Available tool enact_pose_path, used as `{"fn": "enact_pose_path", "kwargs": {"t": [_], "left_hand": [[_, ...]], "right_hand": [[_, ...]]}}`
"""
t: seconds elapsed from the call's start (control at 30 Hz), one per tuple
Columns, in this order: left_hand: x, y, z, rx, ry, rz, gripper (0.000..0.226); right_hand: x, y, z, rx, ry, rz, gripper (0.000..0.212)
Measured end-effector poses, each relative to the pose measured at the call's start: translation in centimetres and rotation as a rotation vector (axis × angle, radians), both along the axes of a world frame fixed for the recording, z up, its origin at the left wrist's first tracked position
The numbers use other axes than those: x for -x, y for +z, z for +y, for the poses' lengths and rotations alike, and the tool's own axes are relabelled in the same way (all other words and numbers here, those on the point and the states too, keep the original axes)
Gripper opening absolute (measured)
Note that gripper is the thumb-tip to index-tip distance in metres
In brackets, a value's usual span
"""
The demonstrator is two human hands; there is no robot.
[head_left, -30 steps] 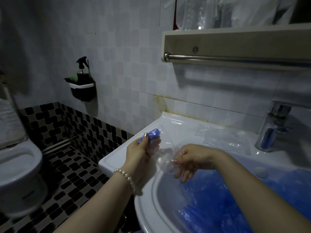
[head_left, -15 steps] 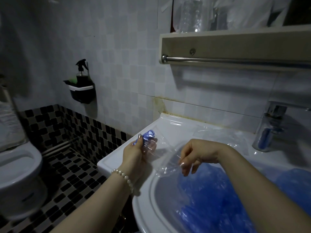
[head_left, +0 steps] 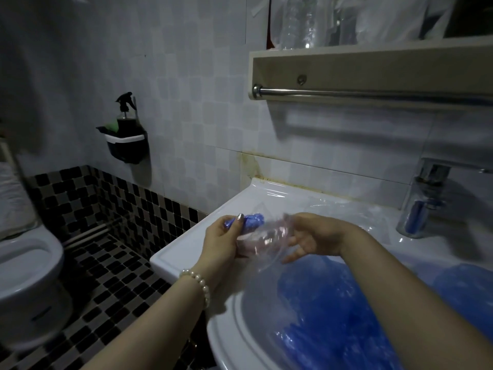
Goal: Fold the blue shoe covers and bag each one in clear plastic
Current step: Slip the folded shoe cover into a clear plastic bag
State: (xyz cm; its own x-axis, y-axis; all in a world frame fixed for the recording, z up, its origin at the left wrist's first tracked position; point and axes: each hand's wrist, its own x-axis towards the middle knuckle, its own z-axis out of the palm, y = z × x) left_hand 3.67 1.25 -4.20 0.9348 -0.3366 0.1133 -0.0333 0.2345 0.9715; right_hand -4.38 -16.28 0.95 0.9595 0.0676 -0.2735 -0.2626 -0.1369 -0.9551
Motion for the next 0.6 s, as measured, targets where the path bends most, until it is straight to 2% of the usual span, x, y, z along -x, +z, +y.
{"fn": "enact_pose_path", "kwargs": {"t": [0.03, 0.13, 0.17, 0.23, 0.3, 0.47, 0.6], "left_hand": [[0.2, 0.1, -0.1, -0.011, -0.019, -0.003, 0.02], [0.6, 0.2, -0.1, -0.023, -0.039, -0.015, 0.021], [0.7, 0.3, -0.1, -0.037, -0.034, -0.03, 0.021], [0.9, 0.5, -0.2, -0.061, -0.055, -0.049, 0.021], [1.1, 0.6, -0.1, -0.082, -0.069, -0.076, 0.02], [1.4, 0.9, 0.2, -0.123, -0.13, -0.108, 0.019], [1.5, 1.3, 0.5, -0.13, -0.244, -0.005, 0.048]], "right_hand": [[-0.1, 0.1, 0.1, -0.008, -0.072, -0.019, 0.056], [-0.3, 0.5, 0.4, -0.04, -0.103, -0.032, 0.068], [-0.3, 0.6, 0.6, 0.015, -0.131, -0.039, 0.068], [-0.5, 0.4, 1.3, 0.242, -0.182, -0.083, 0.056], [-0.9, 0.2, 2.3, 0.341, -0.226, -0.134, 0.035], [-1.5, -0.3, 2.9, 0.28, -0.38, -0.219, 0.016], [-1.9, -0.6, 2.1, 0.11, -0.547, -0.25, 0.014]]}}
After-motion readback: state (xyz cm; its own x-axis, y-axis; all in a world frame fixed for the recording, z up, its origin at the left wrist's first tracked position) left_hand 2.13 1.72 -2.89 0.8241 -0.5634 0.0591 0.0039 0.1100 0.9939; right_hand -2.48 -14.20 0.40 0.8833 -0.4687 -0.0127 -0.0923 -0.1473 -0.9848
